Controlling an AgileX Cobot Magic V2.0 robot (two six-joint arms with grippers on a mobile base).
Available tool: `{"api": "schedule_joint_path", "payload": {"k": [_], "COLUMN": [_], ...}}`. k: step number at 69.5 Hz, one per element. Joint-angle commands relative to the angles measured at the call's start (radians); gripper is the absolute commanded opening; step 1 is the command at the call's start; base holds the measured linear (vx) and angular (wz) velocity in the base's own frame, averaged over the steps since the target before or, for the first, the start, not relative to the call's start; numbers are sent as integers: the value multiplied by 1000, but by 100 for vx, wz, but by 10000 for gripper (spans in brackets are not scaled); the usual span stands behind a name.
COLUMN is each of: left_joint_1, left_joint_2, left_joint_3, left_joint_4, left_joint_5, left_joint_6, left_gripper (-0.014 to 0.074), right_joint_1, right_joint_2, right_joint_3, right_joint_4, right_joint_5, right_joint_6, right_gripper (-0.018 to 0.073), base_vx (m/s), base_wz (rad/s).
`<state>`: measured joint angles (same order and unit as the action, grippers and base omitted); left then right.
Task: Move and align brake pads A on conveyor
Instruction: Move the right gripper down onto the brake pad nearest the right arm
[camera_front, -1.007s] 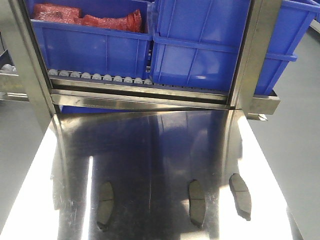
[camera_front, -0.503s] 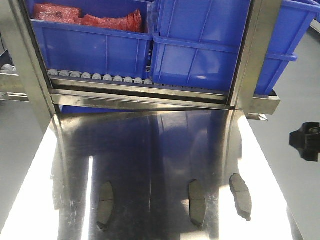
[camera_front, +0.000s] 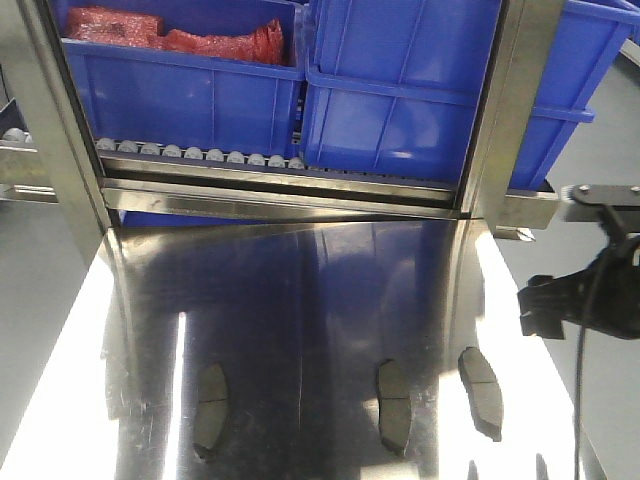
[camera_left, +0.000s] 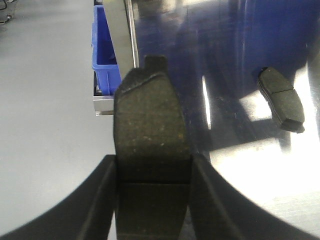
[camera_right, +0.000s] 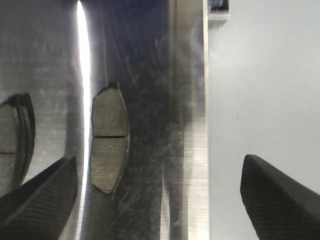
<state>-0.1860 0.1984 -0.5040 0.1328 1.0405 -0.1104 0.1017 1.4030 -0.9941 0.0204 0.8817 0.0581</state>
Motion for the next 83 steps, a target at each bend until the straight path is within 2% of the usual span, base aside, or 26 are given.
{"api": "schedule_joint_path", "payload": {"k": [1, 34, 66, 83], "left_joint_1": [-2, -2, -2, -2], "left_joint_2": [14, 14, 14, 14], "left_joint_3": [-30, -30, -30, -30], "left_joint_4": [3, 4, 4, 4], "left_joint_5": [-87, -86, -86, -84], "left_joint_6": [-2, -2, -2, -2], "left_gripper": [-6, -6, -6, -6], "right_joint_1": [26, 159, 168, 140], "right_joint_2": [40, 312, 360, 360], "right_joint_3": [-60, -152, -155, -155], "right_joint_4": [-9, -9, -34, -52], "right_joint_5": [6, 22, 33, 69], "right_joint_6": [11, 72, 71, 68], "right_gripper": [615, 594, 594, 594], "base_vx": [0, 0, 0, 0], "base_wz": [0, 0, 0, 0]}}
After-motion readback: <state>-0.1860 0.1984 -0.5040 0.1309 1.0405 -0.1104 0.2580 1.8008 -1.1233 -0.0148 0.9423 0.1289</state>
